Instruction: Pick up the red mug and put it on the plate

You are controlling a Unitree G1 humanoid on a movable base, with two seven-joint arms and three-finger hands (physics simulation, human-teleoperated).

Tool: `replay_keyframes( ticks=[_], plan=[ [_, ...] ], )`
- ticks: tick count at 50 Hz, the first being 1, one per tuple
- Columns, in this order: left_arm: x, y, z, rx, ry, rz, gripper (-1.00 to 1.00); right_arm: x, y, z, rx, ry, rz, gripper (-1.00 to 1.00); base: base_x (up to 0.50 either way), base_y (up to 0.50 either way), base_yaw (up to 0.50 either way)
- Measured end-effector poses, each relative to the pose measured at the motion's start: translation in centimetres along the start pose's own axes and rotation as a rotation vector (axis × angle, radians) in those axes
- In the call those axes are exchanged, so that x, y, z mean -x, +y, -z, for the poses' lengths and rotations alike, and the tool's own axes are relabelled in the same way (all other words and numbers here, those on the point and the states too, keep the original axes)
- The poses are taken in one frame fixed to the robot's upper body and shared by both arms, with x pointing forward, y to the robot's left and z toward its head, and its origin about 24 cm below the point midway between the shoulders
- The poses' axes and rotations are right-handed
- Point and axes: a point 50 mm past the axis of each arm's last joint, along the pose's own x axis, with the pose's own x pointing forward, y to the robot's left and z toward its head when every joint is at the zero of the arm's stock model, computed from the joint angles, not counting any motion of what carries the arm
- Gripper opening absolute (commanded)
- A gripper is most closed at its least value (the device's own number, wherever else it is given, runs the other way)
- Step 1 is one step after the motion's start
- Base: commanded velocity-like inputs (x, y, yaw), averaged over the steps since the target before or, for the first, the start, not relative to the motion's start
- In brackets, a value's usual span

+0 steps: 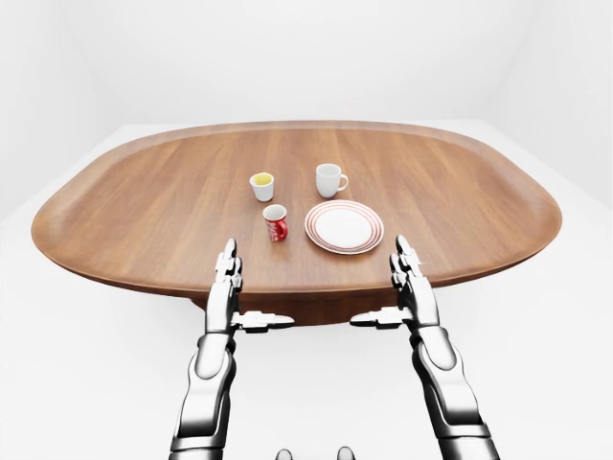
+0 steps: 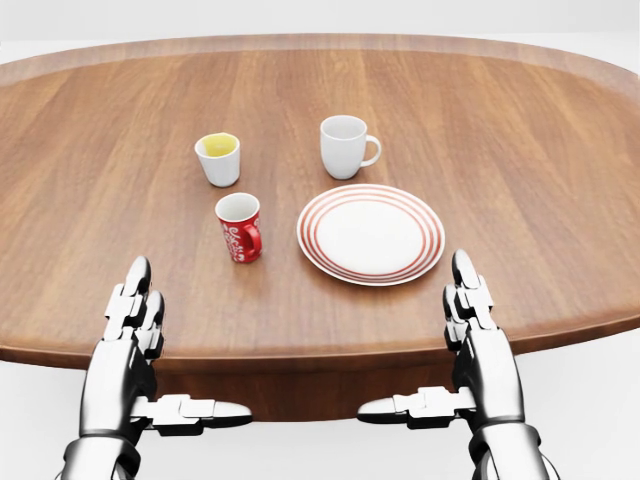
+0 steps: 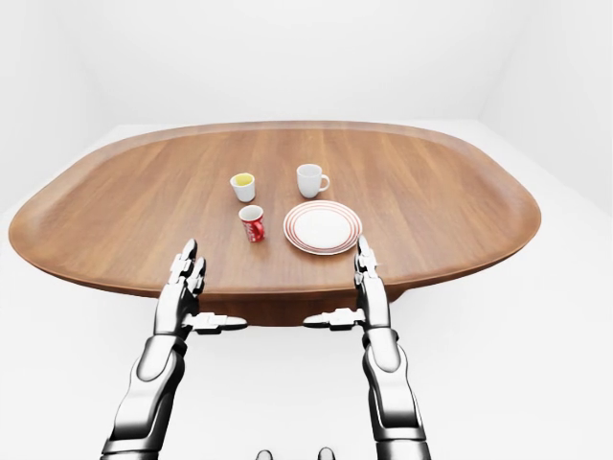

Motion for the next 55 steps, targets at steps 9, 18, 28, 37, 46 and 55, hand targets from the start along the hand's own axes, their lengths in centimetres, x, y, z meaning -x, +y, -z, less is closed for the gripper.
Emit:
replay_keyframes(
  ticks=[9, 18, 28, 37, 46, 55],
  plan=[
    [0.1, 0.0, -0.1, -0.002, -0.002, 0.0, 1.0, 0.0, -0.1, 0.2, 0.007, 0.006, 0.001, 1.0, 0.0, 0.27, 0.0],
    [0.1, 0.0, 0.0, -0.004, -0.001, 0.0, 1.0, 0.0, 0.0, 0.4, 0.017, 0.013, -0.003, 1.0, 0.0, 0.35, 0.0],
    [0.0, 0.0, 0.3, -0.011, 0.01, 0.003, 1.0, 0.0, 0.1, 0.5, 0.014, 0.018, -0.004, 1.0, 0.0, 0.19, 0.0],
    [-0.5, -0.3, 1.1, -0.029, 0.039, 0.013, 1.0, -0.2, 0.0, 0.5, 0.004, 0.024, 0.006, 1.0, 0.0, 0.0, 0.0],
    [-1.3, -0.1, 0.4, -0.028, 0.033, 0.008, 1.0, -1.2, -0.3, -0.2, -0.004, 0.033, 0.016, 1.0, 0.0, 0.0, 0.0],
    [-3.6, 0.5, -1.4, -0.04, 0.02, -0.007, 1.0, -3.5, -0.8, -2.5, -0.01, -0.03, 0.011, 1.0, 0.0, 0.0, 0.0]
  ],
)
